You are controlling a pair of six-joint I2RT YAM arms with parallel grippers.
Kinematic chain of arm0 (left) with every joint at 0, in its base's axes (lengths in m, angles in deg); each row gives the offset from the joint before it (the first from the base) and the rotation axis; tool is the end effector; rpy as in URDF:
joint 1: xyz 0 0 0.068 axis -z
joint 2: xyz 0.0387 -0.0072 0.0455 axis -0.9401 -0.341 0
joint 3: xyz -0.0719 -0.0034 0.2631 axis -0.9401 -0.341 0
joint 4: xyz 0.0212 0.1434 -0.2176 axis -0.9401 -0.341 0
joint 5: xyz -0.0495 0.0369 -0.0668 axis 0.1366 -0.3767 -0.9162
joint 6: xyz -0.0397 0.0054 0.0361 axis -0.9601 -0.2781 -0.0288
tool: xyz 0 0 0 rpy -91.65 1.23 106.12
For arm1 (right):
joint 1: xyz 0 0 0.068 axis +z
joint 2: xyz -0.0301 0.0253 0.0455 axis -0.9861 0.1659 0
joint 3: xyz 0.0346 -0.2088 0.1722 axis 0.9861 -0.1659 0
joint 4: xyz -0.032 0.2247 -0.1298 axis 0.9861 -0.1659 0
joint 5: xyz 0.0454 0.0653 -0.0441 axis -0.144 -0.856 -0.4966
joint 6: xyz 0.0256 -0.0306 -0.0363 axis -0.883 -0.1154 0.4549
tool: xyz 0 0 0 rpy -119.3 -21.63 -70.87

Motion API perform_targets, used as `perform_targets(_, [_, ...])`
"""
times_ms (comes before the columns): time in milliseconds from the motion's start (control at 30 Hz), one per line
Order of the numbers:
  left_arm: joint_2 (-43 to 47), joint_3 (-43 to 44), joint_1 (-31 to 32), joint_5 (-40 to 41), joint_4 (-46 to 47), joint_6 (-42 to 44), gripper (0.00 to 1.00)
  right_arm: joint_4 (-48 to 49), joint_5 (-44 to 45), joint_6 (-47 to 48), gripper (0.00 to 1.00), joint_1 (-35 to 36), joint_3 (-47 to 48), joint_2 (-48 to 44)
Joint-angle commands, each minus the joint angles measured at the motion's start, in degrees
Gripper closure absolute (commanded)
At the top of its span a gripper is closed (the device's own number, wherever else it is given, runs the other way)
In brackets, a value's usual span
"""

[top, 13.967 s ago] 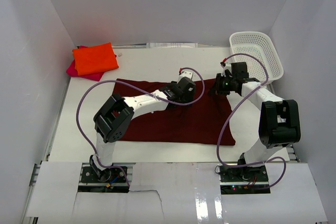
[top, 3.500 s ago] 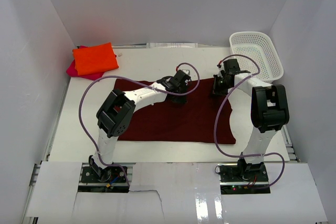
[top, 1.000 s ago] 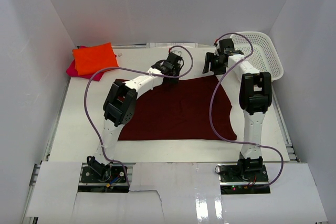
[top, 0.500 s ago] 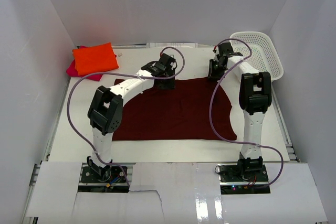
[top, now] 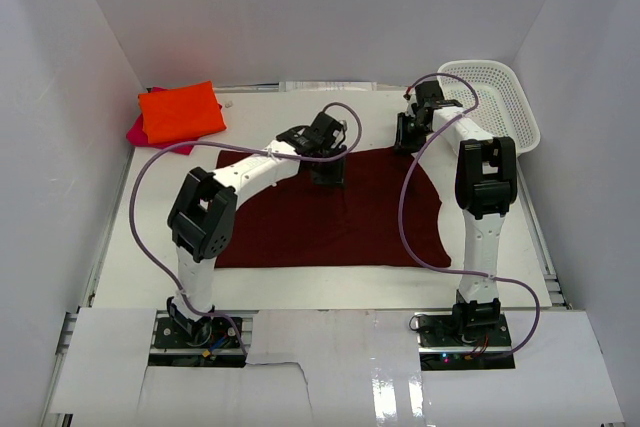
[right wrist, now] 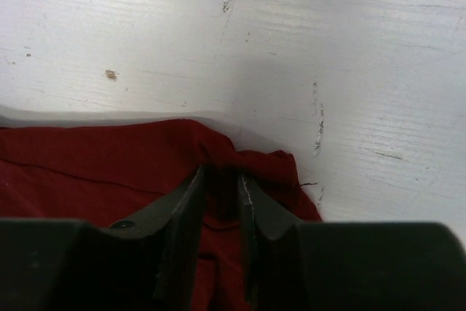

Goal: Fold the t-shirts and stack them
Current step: Grap the side of the flattened tshirt furthest away from the robot with both arms

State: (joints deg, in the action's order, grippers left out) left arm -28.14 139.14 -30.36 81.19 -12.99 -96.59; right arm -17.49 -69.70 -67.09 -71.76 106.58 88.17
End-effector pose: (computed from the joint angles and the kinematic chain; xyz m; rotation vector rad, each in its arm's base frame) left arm 0.3302 -0.2778 0.2212 0.2829 2.6685 -0.5191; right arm 0.4808 0.0805 0.1706 -0.0699 2.6184 0.3652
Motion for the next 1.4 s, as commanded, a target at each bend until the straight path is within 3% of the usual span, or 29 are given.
perform_targets(0, [2.1, 5.3, -2.6, 0.3, -2.9, 0.8, 0.56, 1.0, -0.4, 0.5, 0.7, 0.0, 0.2, -1.3])
perform_targets(133, [7.9, 4.8, -10.1, -4.4, -5.8, 1.9, 0.56, 1.1, 1.0, 0.2, 0.58, 0.0, -0.8, -2.7])
perform_targets(200, [11.1, 3.9, -11.8, -5.7, -5.8, 3.0, 0.55, 1.2, 1.5, 0.4, 0.57, 0.0, -0.8, -3.1])
perform_targets(600, [10.4, -3.4, -11.8, -14.6, 0.9, 5.1, 0.55, 6.5, 3.4, 2.5, 0.55, -0.2, -0.2, -7.8])
perform_targets(900, [14.5, -7.4, -11.8, -14.4, 5.1, 7.7, 0.53, 8.6, -3.4, 1.3, 0.54, -2.7, 3.3, -0.3])
perform_targets(933, [15.1, -8.5, -11.8, -14.8, 5.8, 8.0, 0.5, 9.3, -5.1, 1.0, 0.53, -3.0, 2.9, 0.1])
perform_targets(1000, [16.3, -10.4, -11.8, -14.4, 6.7, 7.9, 0.26, 12.8, -11.1, 0.1, 0.53, -4.2, 1.5, 0.1])
perform_targets(1100, [19.3, -14.9, -11.8, -13.2, 11.3, 7.7, 0.13, 17.4, -12.6, -1.2, 0.43, -5.1, -2.2, -2.7])
perform_targets(1133, [19.5, -15.6, -11.8, -14.0, 11.8, 7.6, 0.11, 18.4, -12.5, -1.2, 0.35, -5.2, -3.6, -3.4])
perform_targets(1233, [17.3, -15.0, -11.8, -17.4, 12.3, 7.0, 0.02, 19.4, -12.3, -0.9, 0.25, -5.7, -3.6, -4.5])
perform_targets(1367, [15.3, -16.7, -11.4, -24.3, 15.8, 5.0, 0.02, 19.0, -13.7, -0.2, 0.15, -6.3, -1.8, -3.9])
